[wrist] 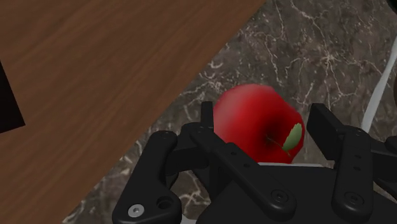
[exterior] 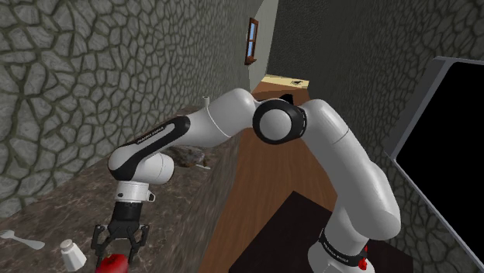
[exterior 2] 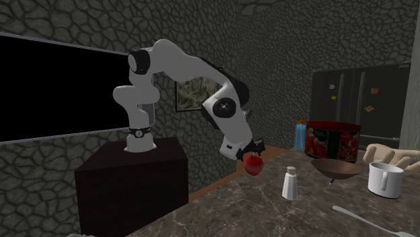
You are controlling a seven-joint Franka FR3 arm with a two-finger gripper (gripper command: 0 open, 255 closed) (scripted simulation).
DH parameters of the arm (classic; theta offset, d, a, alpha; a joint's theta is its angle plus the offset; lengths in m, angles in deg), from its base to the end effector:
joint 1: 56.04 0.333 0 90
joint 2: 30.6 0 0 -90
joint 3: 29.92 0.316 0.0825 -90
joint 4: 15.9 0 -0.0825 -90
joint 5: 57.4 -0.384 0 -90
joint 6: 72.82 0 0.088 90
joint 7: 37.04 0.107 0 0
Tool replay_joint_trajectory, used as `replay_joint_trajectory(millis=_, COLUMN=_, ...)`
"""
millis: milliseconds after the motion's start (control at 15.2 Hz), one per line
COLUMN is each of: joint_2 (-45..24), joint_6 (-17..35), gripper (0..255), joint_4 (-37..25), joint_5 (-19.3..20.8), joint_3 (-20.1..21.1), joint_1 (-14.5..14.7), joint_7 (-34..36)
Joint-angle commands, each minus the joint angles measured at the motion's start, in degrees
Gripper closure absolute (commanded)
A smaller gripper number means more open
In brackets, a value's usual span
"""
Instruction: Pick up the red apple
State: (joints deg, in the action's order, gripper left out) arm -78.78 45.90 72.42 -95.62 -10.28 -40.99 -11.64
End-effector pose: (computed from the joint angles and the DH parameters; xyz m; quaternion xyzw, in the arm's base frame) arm 0.5620 0.3888 0.1730 -0.8994 0.1539 0.3101 0.2668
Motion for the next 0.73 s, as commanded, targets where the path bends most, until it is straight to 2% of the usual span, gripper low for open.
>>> replay_joint_trajectory(millis=0, joint_2=1.08, joint_6=-0.61, gripper=255, joint_4=0.27, joint_5=-0.01, joint_3=0.08, joint_1=-0.15, joint_7=0.54)
replay_joint_trajectory(millis=660, joint_2=5.45, joint_6=-3.23, gripper=255, joint_4=1.19, joint_5=-0.08, joint_3=0.46, joint_1=-0.72, joint_7=2.83)
